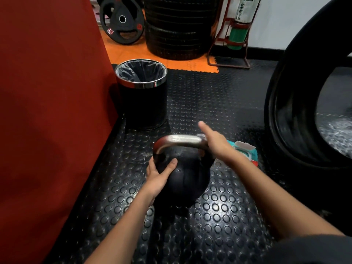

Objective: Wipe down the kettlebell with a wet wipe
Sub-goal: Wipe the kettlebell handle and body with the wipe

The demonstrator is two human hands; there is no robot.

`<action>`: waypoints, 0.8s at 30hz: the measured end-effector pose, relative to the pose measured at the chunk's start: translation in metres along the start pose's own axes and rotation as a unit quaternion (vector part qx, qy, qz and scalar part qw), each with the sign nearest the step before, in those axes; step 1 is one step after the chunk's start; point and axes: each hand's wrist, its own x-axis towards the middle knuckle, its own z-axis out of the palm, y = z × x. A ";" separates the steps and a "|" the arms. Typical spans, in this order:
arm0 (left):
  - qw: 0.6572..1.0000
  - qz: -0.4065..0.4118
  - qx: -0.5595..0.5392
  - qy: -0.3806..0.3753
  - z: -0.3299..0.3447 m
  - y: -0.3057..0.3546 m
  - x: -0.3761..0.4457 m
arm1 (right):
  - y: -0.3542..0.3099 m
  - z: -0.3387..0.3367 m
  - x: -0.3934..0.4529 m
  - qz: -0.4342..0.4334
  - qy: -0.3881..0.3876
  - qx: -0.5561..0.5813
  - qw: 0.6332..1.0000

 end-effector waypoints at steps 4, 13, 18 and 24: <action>1.000 0.013 -0.009 0.024 0.003 0.001 0.000 | -0.055 0.022 -0.024 -0.180 0.025 -0.373 0.910; 1.000 0.014 0.013 0.021 0.003 0.002 0.002 | 0.011 0.060 -0.049 -0.333 0.207 -0.270 0.879; 1.000 0.004 -0.012 0.015 0.001 0.000 0.001 | 0.064 0.056 -0.045 -0.243 0.232 -0.073 0.939; 1.000 0.012 -0.014 0.007 0.001 -0.001 0.001 | 0.023 0.029 -0.033 -0.151 0.176 0.094 0.968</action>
